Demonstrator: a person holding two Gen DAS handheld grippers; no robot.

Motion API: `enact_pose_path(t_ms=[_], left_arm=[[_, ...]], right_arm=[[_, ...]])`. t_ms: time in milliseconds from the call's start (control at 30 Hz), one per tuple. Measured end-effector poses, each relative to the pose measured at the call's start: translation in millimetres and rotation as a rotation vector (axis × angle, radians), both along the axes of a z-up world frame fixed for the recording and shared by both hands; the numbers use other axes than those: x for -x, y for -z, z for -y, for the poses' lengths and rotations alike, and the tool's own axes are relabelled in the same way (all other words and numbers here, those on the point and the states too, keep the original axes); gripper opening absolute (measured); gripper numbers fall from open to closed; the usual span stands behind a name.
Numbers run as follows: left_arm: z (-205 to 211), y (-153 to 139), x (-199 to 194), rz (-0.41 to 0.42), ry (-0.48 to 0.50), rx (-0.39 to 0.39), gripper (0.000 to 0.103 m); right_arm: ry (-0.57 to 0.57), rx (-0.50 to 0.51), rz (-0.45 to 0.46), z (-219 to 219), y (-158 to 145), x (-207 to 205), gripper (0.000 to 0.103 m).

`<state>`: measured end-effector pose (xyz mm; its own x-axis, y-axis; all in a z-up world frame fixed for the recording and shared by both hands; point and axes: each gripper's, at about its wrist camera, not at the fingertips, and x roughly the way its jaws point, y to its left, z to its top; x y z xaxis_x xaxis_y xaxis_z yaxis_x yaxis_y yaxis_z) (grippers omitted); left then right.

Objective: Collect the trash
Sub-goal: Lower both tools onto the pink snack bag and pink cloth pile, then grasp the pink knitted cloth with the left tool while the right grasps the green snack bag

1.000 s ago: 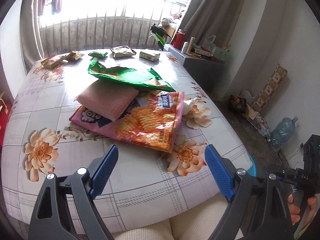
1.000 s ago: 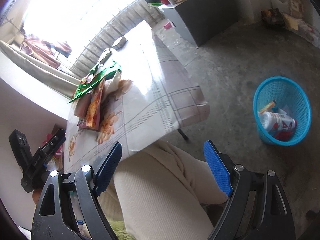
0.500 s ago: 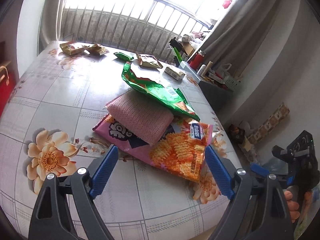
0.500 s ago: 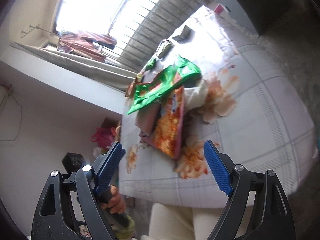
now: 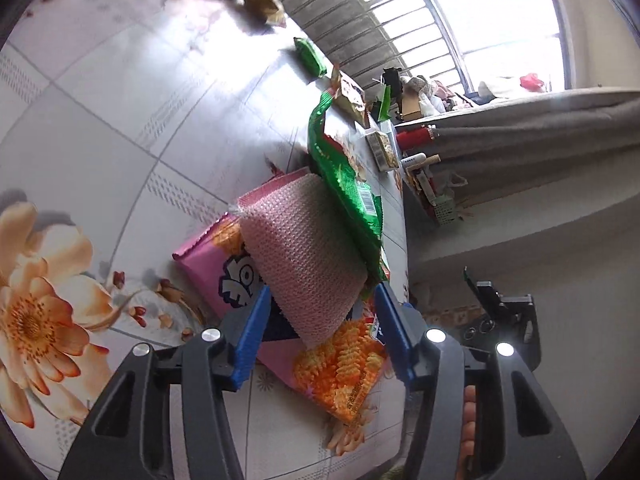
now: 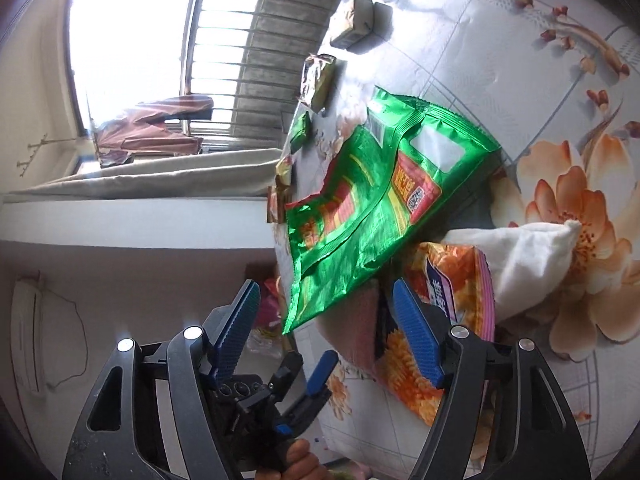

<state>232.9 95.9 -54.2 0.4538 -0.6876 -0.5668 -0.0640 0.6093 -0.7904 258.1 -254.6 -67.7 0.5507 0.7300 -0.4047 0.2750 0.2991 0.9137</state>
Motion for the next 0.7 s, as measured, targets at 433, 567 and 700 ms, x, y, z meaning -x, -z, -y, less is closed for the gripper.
enact_pose_path(t_ms=[433,567,700], left_arm=[[-8.9,35.5,-10.0,-0.152,-0.082,0.181,0.046],[-9.7,38.7,-9.6,-0.156,-0.106,0.186,0.034],[-9.4,36.5,-7.0,-0.13,-0.111,0.178,0.031]], right_arm=[[0.056,-0.081,-0.14,-2.6,30.5,-21.1,0.053],[0.088,-0.106,-0.174,-1.5,38.1,-21.8,0.037],[0.108,-0.151,-0.211,0.4,52.1,-18.6,0.017]])
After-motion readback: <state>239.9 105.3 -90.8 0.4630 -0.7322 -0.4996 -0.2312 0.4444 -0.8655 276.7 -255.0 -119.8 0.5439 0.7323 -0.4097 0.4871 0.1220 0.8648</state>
